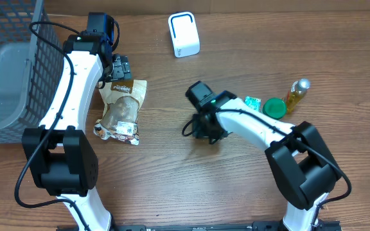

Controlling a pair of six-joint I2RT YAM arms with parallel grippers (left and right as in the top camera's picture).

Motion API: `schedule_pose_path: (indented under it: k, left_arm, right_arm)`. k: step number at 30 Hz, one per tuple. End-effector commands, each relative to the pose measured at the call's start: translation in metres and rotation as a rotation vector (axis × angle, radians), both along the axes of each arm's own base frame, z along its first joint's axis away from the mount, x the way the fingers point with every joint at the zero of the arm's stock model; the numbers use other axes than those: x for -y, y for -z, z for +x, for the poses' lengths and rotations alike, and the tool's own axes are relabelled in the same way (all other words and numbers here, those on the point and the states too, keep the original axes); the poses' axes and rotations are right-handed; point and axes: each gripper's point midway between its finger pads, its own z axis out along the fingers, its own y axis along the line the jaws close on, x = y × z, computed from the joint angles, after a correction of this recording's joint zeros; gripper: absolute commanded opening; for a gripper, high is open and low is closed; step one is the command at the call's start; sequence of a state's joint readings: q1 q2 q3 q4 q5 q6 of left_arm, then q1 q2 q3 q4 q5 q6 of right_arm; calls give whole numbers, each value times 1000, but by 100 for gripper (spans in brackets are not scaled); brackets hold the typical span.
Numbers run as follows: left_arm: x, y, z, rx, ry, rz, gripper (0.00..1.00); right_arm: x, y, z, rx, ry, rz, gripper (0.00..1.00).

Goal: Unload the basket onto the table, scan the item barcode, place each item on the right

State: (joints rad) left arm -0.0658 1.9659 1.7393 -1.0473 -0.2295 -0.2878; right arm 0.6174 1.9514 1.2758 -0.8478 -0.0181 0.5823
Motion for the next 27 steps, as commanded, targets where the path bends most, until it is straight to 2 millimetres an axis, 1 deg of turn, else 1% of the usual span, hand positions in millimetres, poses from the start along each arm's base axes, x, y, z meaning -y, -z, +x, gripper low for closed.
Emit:
schedule_pose_path:
  k: [1,3,7,8,10,11,13,15,16,18,20,21,24,27]
  left_arm:
    - [1,-6,3,19,3,11,100]
    - [1,-6,3,19,3,11,100]
    - [1,-6,3,18,3,11,100]
    - [1,-6,3,19,3,11,99]
    - [1,-6,3,19,3,11,100]
    - [1,-6,3,19,3,11,99]
    - [1,-6,3,19,3,11,100]
    - [1,-6,3,19,3,11,100]
    - [1,-6,3,19,3,11,100]
    - [1,-6,3,18,3,11,100]
    - [1,-6,3,19,3,11,99]
    - [1,-6,3,19,3,11,100]
    - [1,-6,3,19,3,11,100]
    - [1,-6,3,18,3,11,99]
  right_arm:
    - [19,-8,12,3,69,-16,32]
    - [31,-8,10,-23,82,-35,32]
    - [49,-7,8,-59,61,-60,32]
    - [53,-10,8,-68,40,-66,32]
    - [52,-17,8,-81,19,-51,31]
    - [47,-21,9,-84,5,-31,31]
    - [33,-35,12,-86,-42,38,31]
    - [24,-46,21,-60,-46,72,31]
    - [20,-51,28,-31,-49,84,31]
    - [15,-54,42,25,-49,100,31]
    - [12,-56,61,107,-41,102,31]
    - [12,-56,70,147,-34,97,31]
    - [13,-55,82,202,-23,88,27]
    - [23,-47,90,243,53,41,26]
